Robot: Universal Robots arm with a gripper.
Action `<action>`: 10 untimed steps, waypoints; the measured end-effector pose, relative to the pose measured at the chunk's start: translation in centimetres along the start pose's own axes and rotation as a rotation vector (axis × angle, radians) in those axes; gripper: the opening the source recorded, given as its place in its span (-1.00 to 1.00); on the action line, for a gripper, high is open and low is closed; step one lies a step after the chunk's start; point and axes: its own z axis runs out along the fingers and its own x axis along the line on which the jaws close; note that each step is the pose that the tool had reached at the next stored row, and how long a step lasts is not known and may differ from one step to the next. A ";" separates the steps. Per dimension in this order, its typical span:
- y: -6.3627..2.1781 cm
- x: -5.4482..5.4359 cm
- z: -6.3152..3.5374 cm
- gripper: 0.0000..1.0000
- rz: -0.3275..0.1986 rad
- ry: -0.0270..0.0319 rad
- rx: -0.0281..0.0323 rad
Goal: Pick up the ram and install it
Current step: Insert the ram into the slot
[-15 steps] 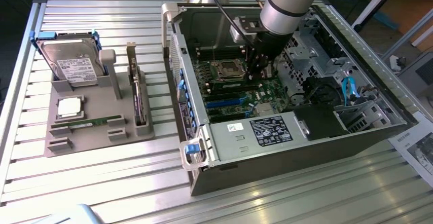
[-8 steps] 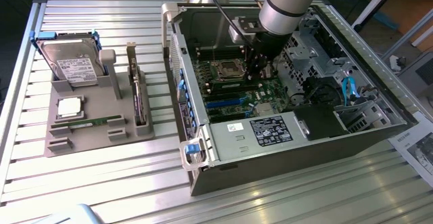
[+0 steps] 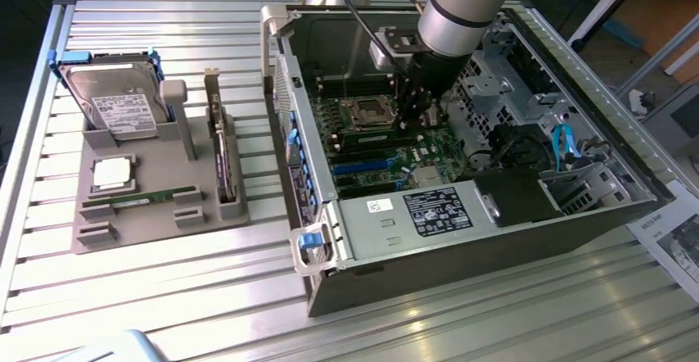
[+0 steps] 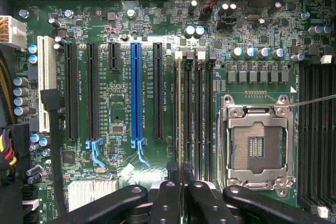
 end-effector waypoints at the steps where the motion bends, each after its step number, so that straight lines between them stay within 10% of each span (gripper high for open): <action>1: 0.00 0.0 0.00 -0.76 0.000 0.0001 0.0000; 10: -0.01 0.0 0.10 -0.76 0.004 0.0001 0.0001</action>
